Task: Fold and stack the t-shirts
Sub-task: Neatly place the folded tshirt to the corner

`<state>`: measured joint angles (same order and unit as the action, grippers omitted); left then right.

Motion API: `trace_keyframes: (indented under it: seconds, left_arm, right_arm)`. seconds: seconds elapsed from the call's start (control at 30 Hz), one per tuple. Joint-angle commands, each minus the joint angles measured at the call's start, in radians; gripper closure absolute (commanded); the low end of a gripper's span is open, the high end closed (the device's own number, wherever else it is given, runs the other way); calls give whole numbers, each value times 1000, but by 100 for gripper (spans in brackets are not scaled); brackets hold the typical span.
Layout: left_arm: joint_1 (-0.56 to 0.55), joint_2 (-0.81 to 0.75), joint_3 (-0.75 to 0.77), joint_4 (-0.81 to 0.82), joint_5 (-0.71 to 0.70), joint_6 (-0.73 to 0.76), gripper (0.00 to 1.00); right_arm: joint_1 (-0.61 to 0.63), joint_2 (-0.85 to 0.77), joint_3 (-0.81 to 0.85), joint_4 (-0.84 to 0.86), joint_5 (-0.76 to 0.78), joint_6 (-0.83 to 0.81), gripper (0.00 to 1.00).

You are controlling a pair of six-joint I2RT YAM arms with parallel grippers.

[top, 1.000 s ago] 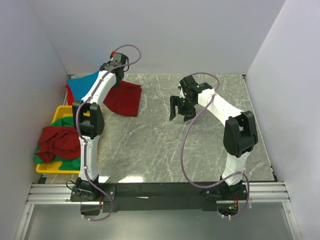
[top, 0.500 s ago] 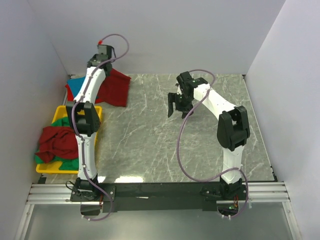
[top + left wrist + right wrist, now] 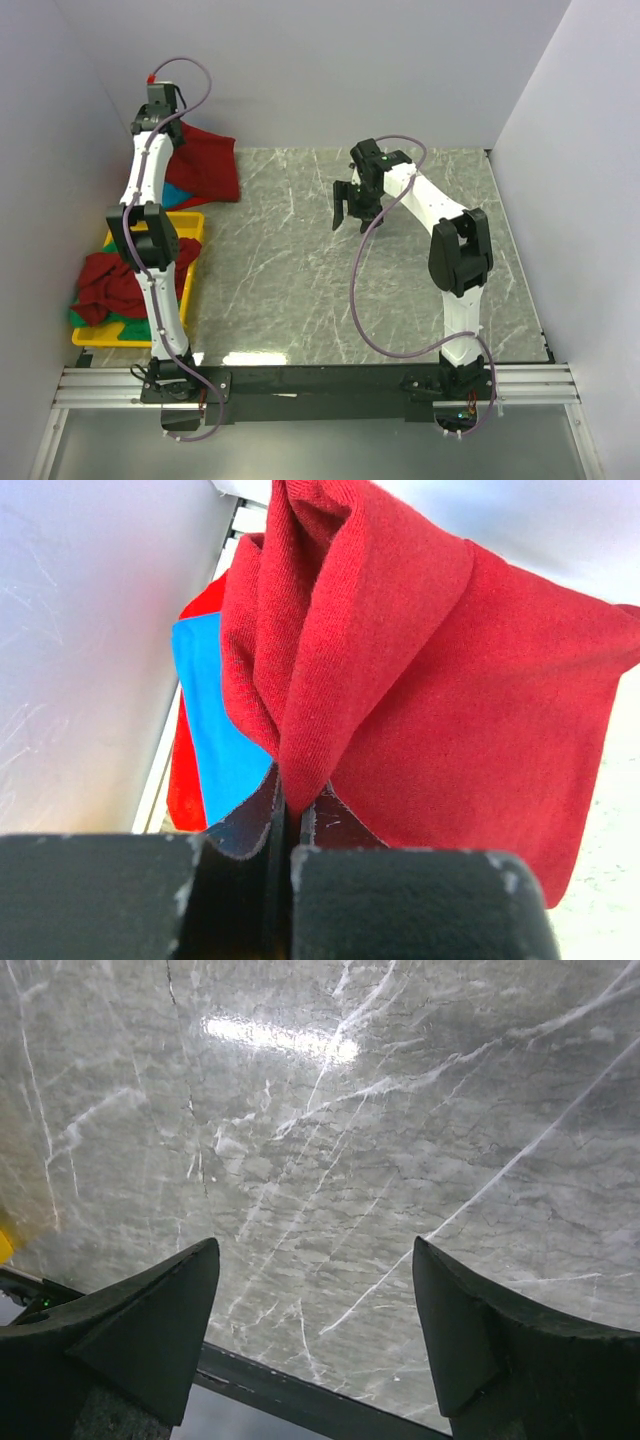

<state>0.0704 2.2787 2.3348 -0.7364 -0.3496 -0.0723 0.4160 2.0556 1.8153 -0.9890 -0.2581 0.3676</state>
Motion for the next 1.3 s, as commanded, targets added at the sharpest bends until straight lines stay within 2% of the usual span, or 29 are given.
trace_keyframes:
  seconds: [0.0,0.27,0.4,0.6,0.83,1.27]
  left_arm:
    - [55,-96,35,91,52,-44,100]
    - [140,-130,-11,130,168,-136,100]
    - [190,-145,-81,153,211,-175,100]
    - [239,-114,-112,147,297,-218,100]
    - [233,-125,-130,184,455,-254,100]
    - [213,-153,-71,279,644,-362,100]
  right_arm:
    - [-3,15,53,-16,-15,14,16]
    - [-2,34,76,-17,-30,31,16]
    - [3,38,82,-16,-33,36,16]
    - [6,44,91,-17,-35,42,16]
    - [7,46,90,-8,-43,54,16]
    - [9,38,93,4,-36,62,16]
